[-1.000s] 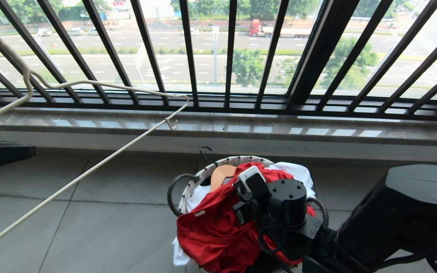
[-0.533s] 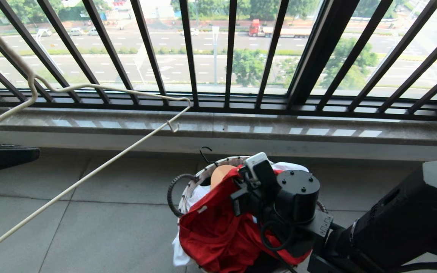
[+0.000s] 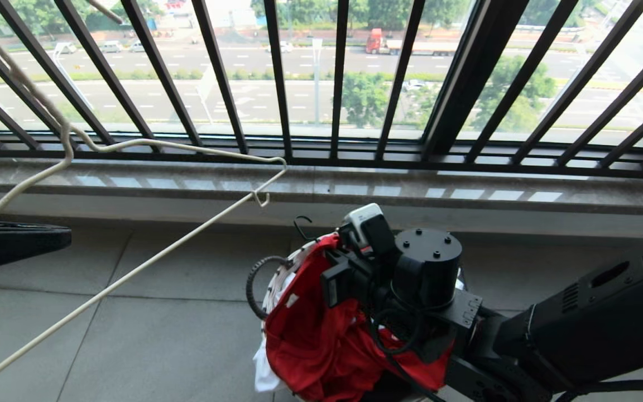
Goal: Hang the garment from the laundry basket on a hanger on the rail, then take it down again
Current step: Pick up clothes from the basket
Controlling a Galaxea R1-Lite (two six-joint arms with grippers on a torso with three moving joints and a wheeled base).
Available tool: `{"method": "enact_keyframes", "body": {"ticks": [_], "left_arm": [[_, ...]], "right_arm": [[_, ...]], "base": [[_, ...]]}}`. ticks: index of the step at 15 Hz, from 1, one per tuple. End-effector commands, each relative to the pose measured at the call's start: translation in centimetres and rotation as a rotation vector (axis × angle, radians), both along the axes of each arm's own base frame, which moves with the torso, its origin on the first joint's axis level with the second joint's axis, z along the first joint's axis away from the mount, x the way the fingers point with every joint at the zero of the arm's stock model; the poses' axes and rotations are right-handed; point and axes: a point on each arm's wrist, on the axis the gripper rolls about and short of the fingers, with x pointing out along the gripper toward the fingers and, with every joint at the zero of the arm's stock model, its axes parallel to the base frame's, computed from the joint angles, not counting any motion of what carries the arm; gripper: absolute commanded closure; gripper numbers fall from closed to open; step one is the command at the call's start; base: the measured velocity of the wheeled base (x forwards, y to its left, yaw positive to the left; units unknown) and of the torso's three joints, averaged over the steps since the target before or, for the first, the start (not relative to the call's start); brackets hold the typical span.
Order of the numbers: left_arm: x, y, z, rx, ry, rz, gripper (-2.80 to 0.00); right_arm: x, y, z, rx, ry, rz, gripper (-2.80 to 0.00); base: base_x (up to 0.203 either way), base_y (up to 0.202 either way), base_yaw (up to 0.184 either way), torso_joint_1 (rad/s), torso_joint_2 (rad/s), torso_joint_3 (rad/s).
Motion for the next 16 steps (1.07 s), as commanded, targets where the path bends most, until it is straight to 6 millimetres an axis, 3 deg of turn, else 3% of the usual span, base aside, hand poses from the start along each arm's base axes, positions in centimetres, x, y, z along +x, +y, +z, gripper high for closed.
{"method": "enact_keyframes", "body": {"ticks": [1, 9, 12, 16], "left_arm": [[0.5, -0.3, -0.3, 0.015, 0.018, -0.001, 0.00], [0.5, -0.3, -0.4, 0.017, 0.019, -0.002, 0.00], [0.5, -0.3, -0.4, 0.019, 0.021, -0.002, 0.00], [0.7, -0.4, -0.6, 0.025, 0.030, -0.002, 0.00]], "right_arm": [[-0.1, -0.1, 0.5, -0.017, 0.014, 0.000, 0.00], [-0.8, -0.9, -3.6, -0.379, 0.240, 0.044, 0.00], [-1.0, -1.5, -2.5, -0.372, 0.227, 0.039, 0.00], [-1.6, -3.1, 1.1, -0.300, 0.160, 0.013, 0.00]], "base": [[0.000, 0.000, 0.000, 0.000, 0.00, 0.000], [0.000, 0.000, 0.000, 0.000, 0.00, 0.000], [0.000, 0.000, 0.000, 0.000, 0.00, 0.000], [0.000, 0.000, 0.000, 0.000, 0.00, 0.000]]}}
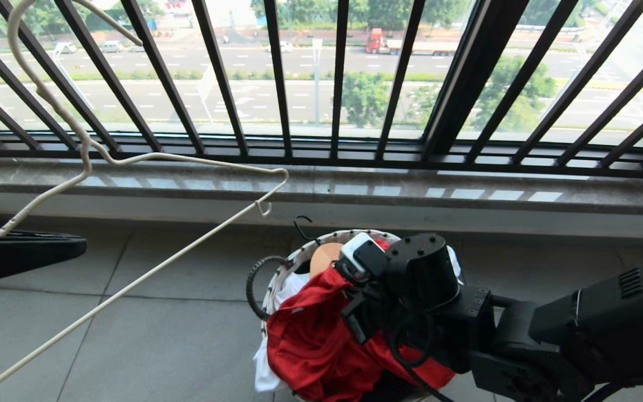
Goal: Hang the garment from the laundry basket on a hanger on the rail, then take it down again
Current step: Pick up clothes from the basket
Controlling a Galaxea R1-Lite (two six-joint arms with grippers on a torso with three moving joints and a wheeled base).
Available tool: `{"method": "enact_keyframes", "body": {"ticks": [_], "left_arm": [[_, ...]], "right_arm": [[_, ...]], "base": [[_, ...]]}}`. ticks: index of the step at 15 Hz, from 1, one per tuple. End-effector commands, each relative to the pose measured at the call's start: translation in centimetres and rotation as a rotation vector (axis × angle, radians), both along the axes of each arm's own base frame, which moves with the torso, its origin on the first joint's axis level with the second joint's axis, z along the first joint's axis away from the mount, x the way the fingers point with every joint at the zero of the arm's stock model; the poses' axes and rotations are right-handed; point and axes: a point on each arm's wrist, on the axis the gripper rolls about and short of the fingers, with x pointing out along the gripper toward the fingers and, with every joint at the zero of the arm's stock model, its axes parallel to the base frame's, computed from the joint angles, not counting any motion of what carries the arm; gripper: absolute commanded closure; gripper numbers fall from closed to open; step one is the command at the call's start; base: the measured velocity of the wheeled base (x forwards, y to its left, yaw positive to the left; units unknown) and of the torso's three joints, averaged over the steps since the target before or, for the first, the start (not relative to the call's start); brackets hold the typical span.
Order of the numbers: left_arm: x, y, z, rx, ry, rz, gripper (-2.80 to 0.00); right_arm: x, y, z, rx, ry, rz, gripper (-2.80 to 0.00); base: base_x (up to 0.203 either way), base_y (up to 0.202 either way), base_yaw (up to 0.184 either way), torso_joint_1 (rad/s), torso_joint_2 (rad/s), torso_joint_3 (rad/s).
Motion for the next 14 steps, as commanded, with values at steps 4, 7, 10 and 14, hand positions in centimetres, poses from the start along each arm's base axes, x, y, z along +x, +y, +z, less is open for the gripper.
{"method": "enact_keyframes", "body": {"ticks": [4, 7, 10, 14], "left_arm": [[0.5, -0.4, -0.3, 0.011, 0.023, -0.006, 0.00], [0.7, -0.7, -0.6, 0.019, 0.037, -0.031, 0.00], [0.7, -0.8, -0.6, 0.023, 0.039, -0.036, 0.00], [0.5, -0.7, -0.6, 0.021, 0.035, -0.033, 0.00]], "right_arm": [[-2.3, -3.1, 6.0, 0.087, -0.083, -0.008, 0.00], [-3.9, -4.7, 7.6, 0.059, -0.048, 0.004, 0.00], [-5.0, -5.6, 7.4, -0.054, 0.096, 0.043, 0.00], [-2.9, -3.4, 3.7, -0.131, 0.220, 0.078, 0.00]], "base": [[0.000, 0.000, 0.000, 0.000, 0.00, 0.000], [0.000, 0.000, 0.000, 0.000, 0.00, 0.000], [0.000, 0.000, 0.000, 0.000, 0.00, 0.000], [0.000, 0.000, 0.000, 0.000, 0.00, 0.000]]}}
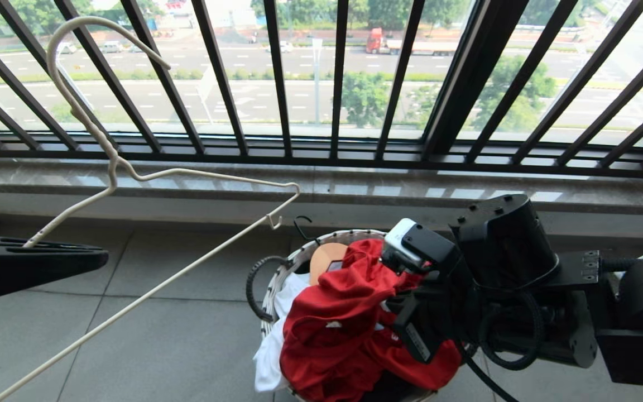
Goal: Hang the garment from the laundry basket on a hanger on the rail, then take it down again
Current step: Pick up clothes from the basket
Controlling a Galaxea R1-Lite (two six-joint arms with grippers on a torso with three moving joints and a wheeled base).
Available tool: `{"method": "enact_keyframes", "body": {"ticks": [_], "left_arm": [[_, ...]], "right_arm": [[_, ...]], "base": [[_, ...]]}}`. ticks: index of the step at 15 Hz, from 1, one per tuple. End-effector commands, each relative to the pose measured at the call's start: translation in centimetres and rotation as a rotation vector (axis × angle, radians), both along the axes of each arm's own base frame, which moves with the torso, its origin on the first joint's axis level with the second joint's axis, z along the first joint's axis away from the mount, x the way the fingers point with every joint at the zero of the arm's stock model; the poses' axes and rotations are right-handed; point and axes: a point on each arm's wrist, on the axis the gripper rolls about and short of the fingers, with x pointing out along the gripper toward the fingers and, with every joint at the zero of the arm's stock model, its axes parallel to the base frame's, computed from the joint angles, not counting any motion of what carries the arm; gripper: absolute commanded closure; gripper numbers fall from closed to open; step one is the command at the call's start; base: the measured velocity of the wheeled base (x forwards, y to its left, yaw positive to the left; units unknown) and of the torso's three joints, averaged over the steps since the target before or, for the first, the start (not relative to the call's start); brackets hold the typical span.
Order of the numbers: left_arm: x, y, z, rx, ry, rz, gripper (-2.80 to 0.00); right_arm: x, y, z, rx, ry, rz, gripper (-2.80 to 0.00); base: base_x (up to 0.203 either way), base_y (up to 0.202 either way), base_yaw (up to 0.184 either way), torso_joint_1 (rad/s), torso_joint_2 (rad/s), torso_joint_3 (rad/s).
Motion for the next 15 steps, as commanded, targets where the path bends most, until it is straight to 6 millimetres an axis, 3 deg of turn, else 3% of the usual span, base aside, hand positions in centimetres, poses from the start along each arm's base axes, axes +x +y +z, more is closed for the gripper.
{"method": "enact_keyframes", "body": {"ticks": [1, 3, 6, 13, 14, 15], "left_arm": [[-0.1, 0.1, 0.0, 0.000, 0.001, 0.001, 0.00], [-0.2, 0.2, 0.0, 0.002, -0.004, 0.009, 0.00], [0.2, 0.0, -0.2, 0.033, -0.006, 0.055, 0.00], [0.3, 0.0, -0.3, 0.041, -0.003, 0.058, 0.00], [0.4, 0.0, -0.3, 0.042, -0.002, 0.056, 0.00], [0.5, -0.1, -0.3, 0.043, 0.000, 0.056, 0.00]], "right_arm": [[1.8, 1.8, -2.8, -0.042, 0.059, 0.000, 0.00], [3.0, 3.0, -4.0, 0.008, 0.056, -0.002, 0.00], [3.8, 3.9, -4.2, 0.115, 0.042, -0.010, 0.00], [4.2, 4.3, -4.6, 0.131, 0.028, -0.013, 0.00], [4.2, 4.3, -4.6, 0.130, 0.028, -0.015, -2.80], [4.2, 4.3, -4.6, 0.128, 0.025, -0.018, -2.80]], "base": [[0.000, 0.000, 0.000, 0.000, 0.00, 0.000], [0.000, 0.000, 0.000, 0.000, 0.00, 0.000], [0.000, 0.000, 0.000, 0.000, 0.00, 0.000], [0.000, 0.000, 0.000, 0.000, 0.00, 0.000], [0.000, 0.000, 0.000, 0.000, 0.00, 0.000], [0.000, 0.000, 0.000, 0.000, 0.00, 0.000]]}}
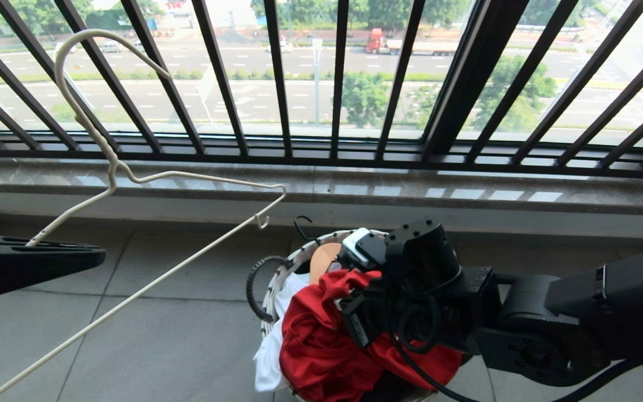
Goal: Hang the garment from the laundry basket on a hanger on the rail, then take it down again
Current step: Pick up clothes from the basket
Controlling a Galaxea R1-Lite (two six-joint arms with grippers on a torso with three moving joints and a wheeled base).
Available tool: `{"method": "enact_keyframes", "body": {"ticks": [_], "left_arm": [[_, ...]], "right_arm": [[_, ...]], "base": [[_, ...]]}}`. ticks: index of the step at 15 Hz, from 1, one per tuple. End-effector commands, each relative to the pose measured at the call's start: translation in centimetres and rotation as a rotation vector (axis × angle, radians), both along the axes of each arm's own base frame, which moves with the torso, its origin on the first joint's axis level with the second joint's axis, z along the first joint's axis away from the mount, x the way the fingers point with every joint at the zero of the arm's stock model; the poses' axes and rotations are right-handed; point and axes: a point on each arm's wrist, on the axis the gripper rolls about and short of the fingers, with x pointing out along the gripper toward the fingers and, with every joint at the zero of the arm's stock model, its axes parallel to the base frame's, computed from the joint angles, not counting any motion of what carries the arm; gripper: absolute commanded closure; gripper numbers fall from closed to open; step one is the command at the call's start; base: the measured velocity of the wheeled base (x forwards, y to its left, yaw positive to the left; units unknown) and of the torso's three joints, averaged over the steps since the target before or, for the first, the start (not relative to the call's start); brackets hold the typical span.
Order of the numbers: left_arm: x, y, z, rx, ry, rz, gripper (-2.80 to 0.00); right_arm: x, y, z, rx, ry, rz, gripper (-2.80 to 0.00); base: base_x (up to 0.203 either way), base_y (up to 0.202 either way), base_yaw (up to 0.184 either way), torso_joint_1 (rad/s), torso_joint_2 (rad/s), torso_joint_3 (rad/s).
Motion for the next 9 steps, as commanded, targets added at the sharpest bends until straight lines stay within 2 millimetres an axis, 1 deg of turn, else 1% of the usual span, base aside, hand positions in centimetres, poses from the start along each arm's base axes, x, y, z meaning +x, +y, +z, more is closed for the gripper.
{"method": "enact_keyframes", "body": {"ticks": [1, 3, 5, 9], "left_arm": [[0.2, -0.1, -0.1, 0.005, 0.009, 0.000, 0.00], [0.2, -0.1, -0.1, 0.005, 0.010, 0.001, 0.00], [0.2, -0.1, -0.1, 0.006, 0.011, 0.000, 0.00], [0.1, -0.1, -0.1, 0.005, 0.009, 0.000, 0.00]], "right_arm": [[0.0, 0.0, -0.1, -0.006, -0.006, -0.010, -2.80], [0.0, -0.1, 0.1, -0.015, -0.019, -0.033, -2.80], [-0.2, -0.3, 0.6, -0.010, -0.032, -0.033, -2.80], [0.4, 0.1, -1.2, -0.087, -0.051, -0.061, -2.80]], "base": [[0.000, 0.000, 0.000, 0.000, 0.00, 0.000], [0.000, 0.000, 0.000, 0.000, 0.00, 0.000], [0.000, 0.000, 0.000, 0.000, 0.00, 0.000], [0.000, 0.000, 0.000, 0.000, 0.00, 0.000]]}}
